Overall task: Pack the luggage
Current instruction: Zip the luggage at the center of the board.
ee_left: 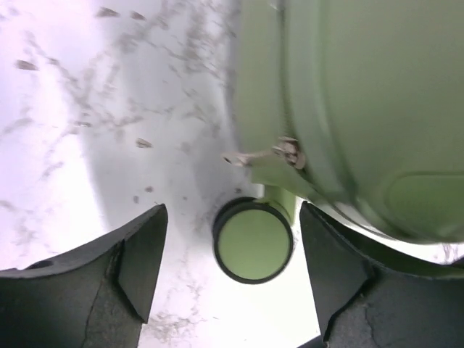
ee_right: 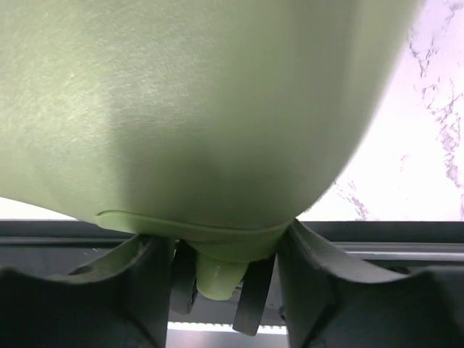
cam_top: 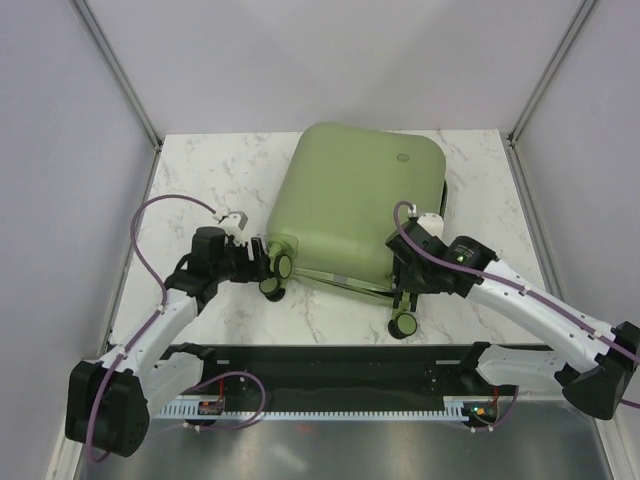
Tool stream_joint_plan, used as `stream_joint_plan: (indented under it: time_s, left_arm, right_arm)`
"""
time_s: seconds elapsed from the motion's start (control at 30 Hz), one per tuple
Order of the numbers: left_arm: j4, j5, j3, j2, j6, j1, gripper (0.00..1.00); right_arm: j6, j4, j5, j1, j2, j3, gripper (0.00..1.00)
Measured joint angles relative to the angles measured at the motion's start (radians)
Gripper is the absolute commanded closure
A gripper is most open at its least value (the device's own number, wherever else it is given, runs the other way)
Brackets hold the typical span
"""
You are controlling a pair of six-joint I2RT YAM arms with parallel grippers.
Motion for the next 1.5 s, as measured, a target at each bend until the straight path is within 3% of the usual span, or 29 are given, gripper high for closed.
stream_joint_plan:
  time_s: [0.03,0.13,0.23,0.4,0.67,0.97,1.33,1.5]
  left_arm:
    - [-0.012,-0.004,0.008,0.006,0.000,0.021,0.18]
    - [-0.024,0.000,0.035,0.011,0.012,0.076,0.19]
    - [-0.027,0.053,0.055,0.011,0.064,0.108,0.19]
    - [-0.028,0.239,0.056,-0.006,0.136,0.110,0.26]
    - [-0.032,0.317,0.056,-0.076,0.159,0.109,0.27]
    - [0.095,0.475,0.069,0.185,0.143,0.063,0.33]
    - [0.273,0.411,0.200,0.442,0.090,-0.141,0.35]
    - [0.309,0.385,0.141,0.389,0.090,-0.167,0.33]
  right_arm:
    - [0.005,0.006,-0.003,-0.006,-0.011,0.000,0.67]
    - [0.005,0.014,-0.019,-0.035,-0.029,0.001,0.90]
    - [0.006,0.000,-0.034,-0.044,-0.019,0.021,0.99]
    - [0.000,-0.078,-0.042,-0.074,0.045,0.145,1.00]
    - [-0.024,-0.145,-0.051,-0.149,0.086,0.258,1.00]
    - [-0.129,-0.134,-0.111,-0.250,0.112,0.257,1.00]
    - [-0.230,-0.130,-0.066,-0.422,0.083,0.211,1.00]
    - [-0.260,-0.126,-0.092,-0.472,0.083,0.211,1.00]
